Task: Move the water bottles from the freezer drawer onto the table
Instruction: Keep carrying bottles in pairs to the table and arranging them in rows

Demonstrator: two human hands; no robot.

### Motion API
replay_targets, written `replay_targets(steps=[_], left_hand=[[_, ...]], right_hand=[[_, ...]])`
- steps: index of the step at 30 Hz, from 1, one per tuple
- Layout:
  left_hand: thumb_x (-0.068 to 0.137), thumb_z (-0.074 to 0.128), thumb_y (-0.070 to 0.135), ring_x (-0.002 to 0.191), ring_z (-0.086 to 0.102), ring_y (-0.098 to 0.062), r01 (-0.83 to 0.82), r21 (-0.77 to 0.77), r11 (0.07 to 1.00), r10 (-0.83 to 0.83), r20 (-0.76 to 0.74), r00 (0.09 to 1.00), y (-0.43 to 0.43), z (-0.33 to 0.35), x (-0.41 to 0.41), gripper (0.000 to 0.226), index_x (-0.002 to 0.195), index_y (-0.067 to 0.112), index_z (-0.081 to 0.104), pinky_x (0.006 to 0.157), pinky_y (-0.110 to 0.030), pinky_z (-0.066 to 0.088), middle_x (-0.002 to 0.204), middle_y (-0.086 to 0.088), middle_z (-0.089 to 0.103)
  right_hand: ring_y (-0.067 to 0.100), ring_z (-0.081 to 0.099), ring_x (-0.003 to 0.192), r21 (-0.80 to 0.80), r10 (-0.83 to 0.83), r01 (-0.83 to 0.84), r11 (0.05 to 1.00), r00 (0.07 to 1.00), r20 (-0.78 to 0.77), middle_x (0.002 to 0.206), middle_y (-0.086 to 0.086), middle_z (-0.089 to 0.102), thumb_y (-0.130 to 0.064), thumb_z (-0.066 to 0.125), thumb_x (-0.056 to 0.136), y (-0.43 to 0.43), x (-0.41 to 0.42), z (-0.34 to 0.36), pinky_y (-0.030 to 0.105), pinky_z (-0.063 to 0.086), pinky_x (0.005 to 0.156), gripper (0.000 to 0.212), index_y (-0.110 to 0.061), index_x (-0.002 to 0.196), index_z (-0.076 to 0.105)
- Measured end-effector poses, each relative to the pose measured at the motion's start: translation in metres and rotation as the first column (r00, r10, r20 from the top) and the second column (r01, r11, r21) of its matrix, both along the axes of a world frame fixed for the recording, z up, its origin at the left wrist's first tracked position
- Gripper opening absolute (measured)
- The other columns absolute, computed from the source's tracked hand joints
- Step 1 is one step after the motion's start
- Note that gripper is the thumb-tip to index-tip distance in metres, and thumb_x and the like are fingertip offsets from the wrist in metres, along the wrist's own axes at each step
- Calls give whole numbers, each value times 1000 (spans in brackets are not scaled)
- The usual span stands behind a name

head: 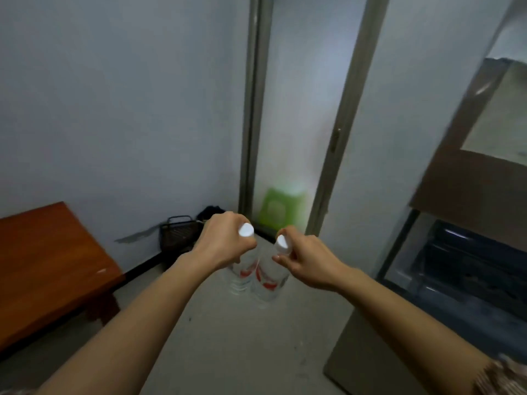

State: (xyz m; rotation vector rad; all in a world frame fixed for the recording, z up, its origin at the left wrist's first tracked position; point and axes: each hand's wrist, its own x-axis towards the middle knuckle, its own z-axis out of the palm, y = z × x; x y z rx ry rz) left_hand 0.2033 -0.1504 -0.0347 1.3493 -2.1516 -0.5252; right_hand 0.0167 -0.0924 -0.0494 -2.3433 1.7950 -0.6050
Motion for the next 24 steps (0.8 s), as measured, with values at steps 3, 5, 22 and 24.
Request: replay_targets(steps=[3,5,22,24], left_hand=[[68,63,18,39,62,-11,-130,60,990,131,-3,991,0,-14,86,16,56,12,54,37,-23,42,47,-3,57],[68,65,17,37,62,-10,-211,104,972,215,-25,976,-2,-18,143,13,57,14,59,34,-20,42,47,0,58],[67,76,35,50,65,-7,-675,168,718,656,161,737,-48,-17,595,9,66,30,68,47,-22,47,55,10,66],[67,76,34,58,66,-12,-703,156,694,681,176,711,-50,-16,639,11,66,26,69,51,-28,53,58,9,66]], right_hand=[[34,59,85,30,148,-148,989,989,-17,88,11,64,-37,58,90,-31,79,-7,42,45,69,33,-13,107,44],[33,59,86,26,237,-236,971,971,-40,89,11,65,-38,58,90,-52,133,-9,39,43,68,34,-12,107,44],[17,54,99,114,752,-743,660,652,-101,114,0,55,-34,60,89,-212,594,-22,33,49,83,33,-22,116,46],[19,54,103,121,761,-751,649,640,-107,117,2,54,-32,61,89,-222,642,-23,35,50,87,34,-22,118,46]])
